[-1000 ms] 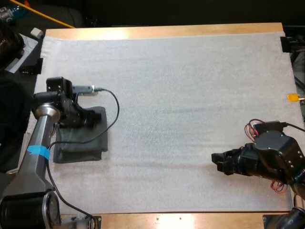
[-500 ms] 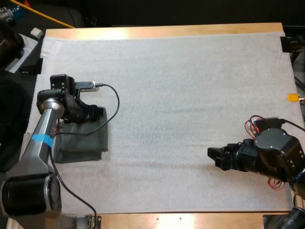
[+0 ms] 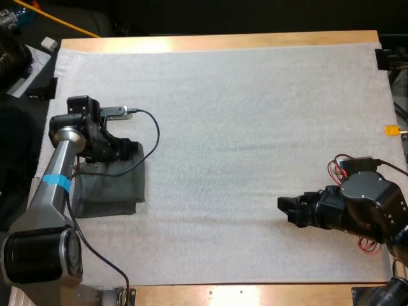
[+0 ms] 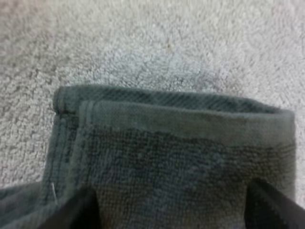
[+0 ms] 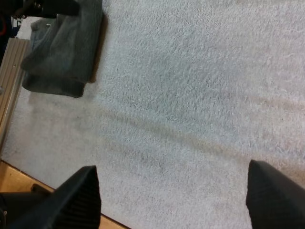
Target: Pick towel from pile, fold and stack
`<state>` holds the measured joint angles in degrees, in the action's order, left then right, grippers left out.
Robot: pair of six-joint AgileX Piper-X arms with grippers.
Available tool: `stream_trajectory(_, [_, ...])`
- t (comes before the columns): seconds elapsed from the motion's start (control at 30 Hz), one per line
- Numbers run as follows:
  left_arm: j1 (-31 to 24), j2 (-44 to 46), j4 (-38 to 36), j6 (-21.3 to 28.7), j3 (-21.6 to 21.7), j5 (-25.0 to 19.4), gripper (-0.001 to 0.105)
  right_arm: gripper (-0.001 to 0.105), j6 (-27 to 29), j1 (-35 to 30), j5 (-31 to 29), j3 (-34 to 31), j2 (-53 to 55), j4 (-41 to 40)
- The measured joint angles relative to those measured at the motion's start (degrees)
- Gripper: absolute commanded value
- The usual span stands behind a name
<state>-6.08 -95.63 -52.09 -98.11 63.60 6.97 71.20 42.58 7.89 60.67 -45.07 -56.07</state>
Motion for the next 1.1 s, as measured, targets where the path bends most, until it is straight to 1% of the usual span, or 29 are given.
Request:
stream_trajectory(0.17, [0.0,-1.9,1.0,0.0,-0.6,0.8,0.061,0.063,0.0,0.0,0.0,0.0,0.0,0.1])
stream_trajectory(0.27, [0.0,-1.1,0.6,-0.3,-0.5,1.9,0.061,0.063,0.0,0.0,0.0,0.0,0.0,0.1])
stream_trajectory(0.37, [0.0,2.1,-0.3,-0.4,0.1,2.5,0.061,0.063,0.0,0.0,0.0,0.0,0.0,0.1])
stream_trajectory(0.53, [0.0,11.2,-1.3,-0.7,1.6,2.5,0.061,0.063,0.0,0.0,0.0,0.0,0.0,0.1])
stream_trajectory(0.73, [0.0,20.3,-4.7,-0.9,1.9,2.5,0.061,0.063,0.0,0.0,-0.4,0.0,0.0,1.0])
stream_trajectory(0.8, [0.0,20.6,-4.9,-0.9,1.9,2.5,0.061,0.063,0.0,0.0,-0.5,0.0,0.0,1.0])
stream_trajectory(0.83, [0.0,22.8,-6.5,-1.0,1.9,2.5,0.061,0.063,0.3,0.0,-2.0,0.0,0.0,2.1])
stream_trajectory(0.9, [0.3,22.8,-6.4,-1.0,1.9,2.5,0.061,0.063,0.4,0.0,-2.1,0.0,0.0,2.0])
stream_trajectory(1.1, [4.8,25.7,-8.2,-1.0,1.7,2.6,0.061,0.063,3.1,-0.6,-5.9,0.0,-1.8,3.5])
